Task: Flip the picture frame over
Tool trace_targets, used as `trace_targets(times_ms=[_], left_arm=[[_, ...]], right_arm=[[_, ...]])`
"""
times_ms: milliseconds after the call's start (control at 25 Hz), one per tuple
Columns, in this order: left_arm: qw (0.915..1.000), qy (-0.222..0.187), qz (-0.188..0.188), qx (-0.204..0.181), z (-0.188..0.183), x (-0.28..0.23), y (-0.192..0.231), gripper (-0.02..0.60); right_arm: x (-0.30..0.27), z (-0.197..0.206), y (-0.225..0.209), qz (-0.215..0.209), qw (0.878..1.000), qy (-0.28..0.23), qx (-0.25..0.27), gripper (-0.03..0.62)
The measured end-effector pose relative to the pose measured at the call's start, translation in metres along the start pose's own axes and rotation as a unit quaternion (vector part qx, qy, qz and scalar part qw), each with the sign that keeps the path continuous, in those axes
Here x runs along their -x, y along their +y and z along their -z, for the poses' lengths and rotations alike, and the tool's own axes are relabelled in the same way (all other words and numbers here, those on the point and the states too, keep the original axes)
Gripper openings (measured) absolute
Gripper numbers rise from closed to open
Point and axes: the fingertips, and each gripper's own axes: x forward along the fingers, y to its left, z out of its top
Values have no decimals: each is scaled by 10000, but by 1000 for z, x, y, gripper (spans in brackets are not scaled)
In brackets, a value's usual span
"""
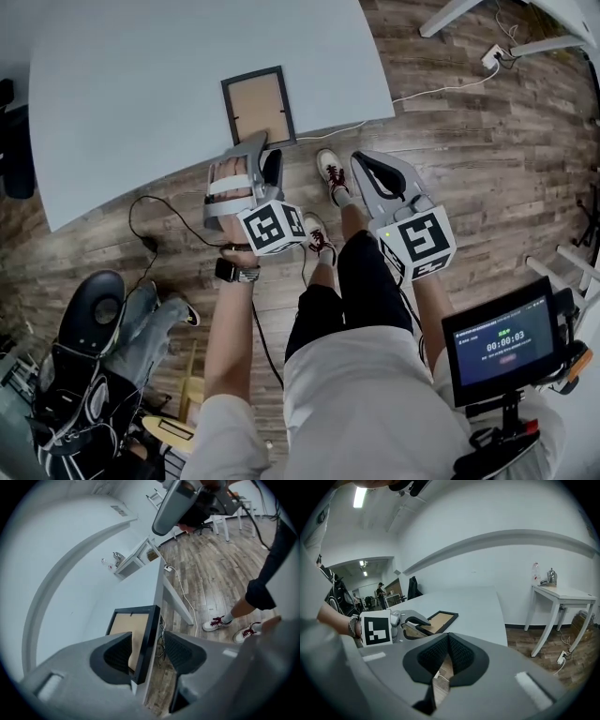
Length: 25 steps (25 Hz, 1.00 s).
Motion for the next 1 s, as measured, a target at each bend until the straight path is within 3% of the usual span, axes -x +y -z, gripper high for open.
trace_targets(times_ms=[240, 360, 760, 1000], left_arm=[[9988, 75, -459, -123, 3, -3, 3, 210], [9983, 37, -551, -164, -2, 0, 6, 138], [9989, -75, -342, -312, -14, 15, 16, 98], [9992, -164, 30, -360, -40, 46, 38, 77]], right_arm=[[-4, 6, 2, -46, 10000, 57, 11, 2], [-4, 6, 2, -48, 10000, 75, -1, 2], [-8, 4, -3, 20, 10000, 48, -16, 2], [6, -19, -10, 82, 9998, -172, -16, 2]])
